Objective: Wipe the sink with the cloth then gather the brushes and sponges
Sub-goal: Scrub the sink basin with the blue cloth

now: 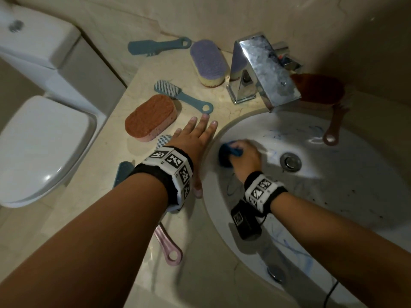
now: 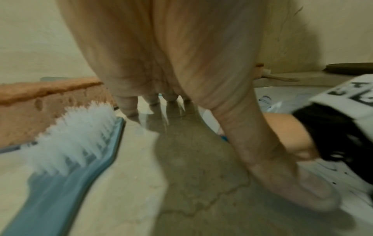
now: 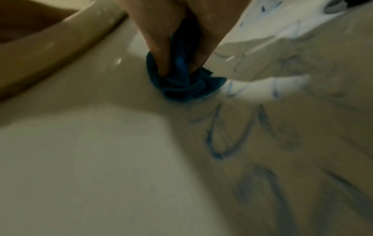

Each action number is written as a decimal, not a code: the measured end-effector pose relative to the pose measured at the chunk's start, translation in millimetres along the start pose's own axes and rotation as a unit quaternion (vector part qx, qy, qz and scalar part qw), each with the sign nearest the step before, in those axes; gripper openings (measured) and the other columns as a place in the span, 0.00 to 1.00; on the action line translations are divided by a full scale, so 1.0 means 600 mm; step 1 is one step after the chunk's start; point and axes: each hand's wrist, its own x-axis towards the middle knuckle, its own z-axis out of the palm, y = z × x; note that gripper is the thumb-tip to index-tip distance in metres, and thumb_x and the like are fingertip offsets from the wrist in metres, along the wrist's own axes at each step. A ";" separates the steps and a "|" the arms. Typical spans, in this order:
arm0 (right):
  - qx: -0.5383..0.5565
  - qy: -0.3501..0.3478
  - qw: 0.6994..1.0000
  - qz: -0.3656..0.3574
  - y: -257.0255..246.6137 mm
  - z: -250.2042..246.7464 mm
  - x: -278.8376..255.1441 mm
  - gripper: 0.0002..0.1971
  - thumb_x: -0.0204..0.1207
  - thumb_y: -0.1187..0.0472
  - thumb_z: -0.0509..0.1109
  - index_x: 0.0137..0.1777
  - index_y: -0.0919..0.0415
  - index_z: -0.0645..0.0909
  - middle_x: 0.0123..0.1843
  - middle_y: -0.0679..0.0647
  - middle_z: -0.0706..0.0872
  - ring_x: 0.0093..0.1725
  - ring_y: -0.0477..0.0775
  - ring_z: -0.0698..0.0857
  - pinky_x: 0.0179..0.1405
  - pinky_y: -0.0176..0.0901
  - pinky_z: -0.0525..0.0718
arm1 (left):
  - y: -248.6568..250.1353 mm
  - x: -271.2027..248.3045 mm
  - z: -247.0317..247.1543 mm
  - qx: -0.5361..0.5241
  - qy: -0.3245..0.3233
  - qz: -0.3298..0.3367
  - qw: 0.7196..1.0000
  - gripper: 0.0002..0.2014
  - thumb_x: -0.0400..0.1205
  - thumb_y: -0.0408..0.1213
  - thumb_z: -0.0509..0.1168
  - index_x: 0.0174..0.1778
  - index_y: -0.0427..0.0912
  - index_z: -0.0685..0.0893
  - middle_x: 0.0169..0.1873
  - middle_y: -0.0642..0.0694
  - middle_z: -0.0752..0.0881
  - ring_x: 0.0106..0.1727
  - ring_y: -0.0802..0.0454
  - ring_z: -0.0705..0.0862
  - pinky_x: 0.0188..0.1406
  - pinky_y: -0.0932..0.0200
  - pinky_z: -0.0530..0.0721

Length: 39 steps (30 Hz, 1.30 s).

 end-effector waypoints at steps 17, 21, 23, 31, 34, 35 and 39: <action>-0.150 -0.177 0.966 -0.114 0.036 -0.010 -0.075 0.20 0.67 0.59 0.79 0.60 0.58 0.86 0.60 0.59 0.85 0.60 0.56 0.81 0.56 0.30 0.69 | 0.010 -0.070 0.039 -0.035 -0.015 -0.006 0.999 0.73 0.58 0.52 0.83 0.80 0.41 0.30 0.80 0.41 0.28 0.83 0.43 0.33 0.81 0.54 0.40; -0.172 -0.202 0.955 -0.130 0.042 -0.009 -0.064 0.13 0.71 0.69 0.74 0.55 0.65 0.87 0.56 0.62 0.85 0.58 0.60 0.82 0.48 0.26 0.66 | 0.010 -0.067 0.043 -0.036 -0.004 -0.010 0.999 0.76 0.55 0.53 0.84 0.80 0.41 0.29 0.80 0.41 0.28 0.83 0.43 0.32 0.81 0.54 0.38; -0.164 -0.155 0.967 -0.118 0.035 -0.007 -0.031 0.09 0.70 0.73 0.71 0.49 0.68 0.87 0.53 0.64 0.85 0.56 0.62 0.83 0.46 0.29 0.68 | 0.009 -0.065 0.043 -0.039 -0.001 -0.011 0.999 0.76 0.54 0.53 0.84 0.80 0.41 0.29 0.80 0.42 0.28 0.83 0.43 0.33 0.81 0.54 0.38; -0.168 -0.209 0.953 -0.144 0.048 -0.014 -0.071 0.11 0.72 0.71 0.71 0.54 0.69 0.86 0.49 0.60 0.83 0.51 0.54 0.80 0.42 0.21 0.70 | 0.010 -0.060 0.042 -0.043 0.001 -0.017 0.999 0.79 0.50 0.51 0.85 0.80 0.42 0.29 0.80 0.42 0.28 0.83 0.43 0.33 0.83 0.52 0.40; -0.191 -0.218 0.938 -0.191 0.041 -0.020 -0.057 0.13 0.69 0.77 0.70 0.53 0.70 0.87 0.48 0.65 0.84 0.53 0.56 0.81 0.46 0.28 0.68 | 0.012 -0.058 0.040 -0.042 -0.008 -0.020 0.999 0.79 0.51 0.49 0.86 0.80 0.42 0.28 0.80 0.42 0.27 0.82 0.42 0.32 0.84 0.46 0.43; -0.192 -0.205 0.939 -0.199 0.038 -0.020 -0.040 0.11 0.68 0.78 0.68 0.49 0.71 0.87 0.46 0.66 0.83 0.53 0.61 0.83 0.47 0.34 0.68 | 0.013 -0.057 0.039 -0.041 -0.010 -0.022 0.999 0.78 0.51 0.49 0.86 0.80 0.42 0.28 0.80 0.42 0.27 0.82 0.42 0.32 0.84 0.45 0.43; -0.181 -0.061 0.977 -0.095 0.034 -0.032 0.024 0.11 0.74 0.68 0.70 0.56 0.66 0.86 0.58 0.65 0.86 0.62 0.65 0.81 0.62 0.47 0.75 | 0.015 -0.060 0.034 -0.045 -0.008 -0.017 0.999 0.78 0.52 0.47 0.86 0.80 0.42 0.28 0.80 0.42 0.28 0.82 0.42 0.32 0.84 0.45 0.43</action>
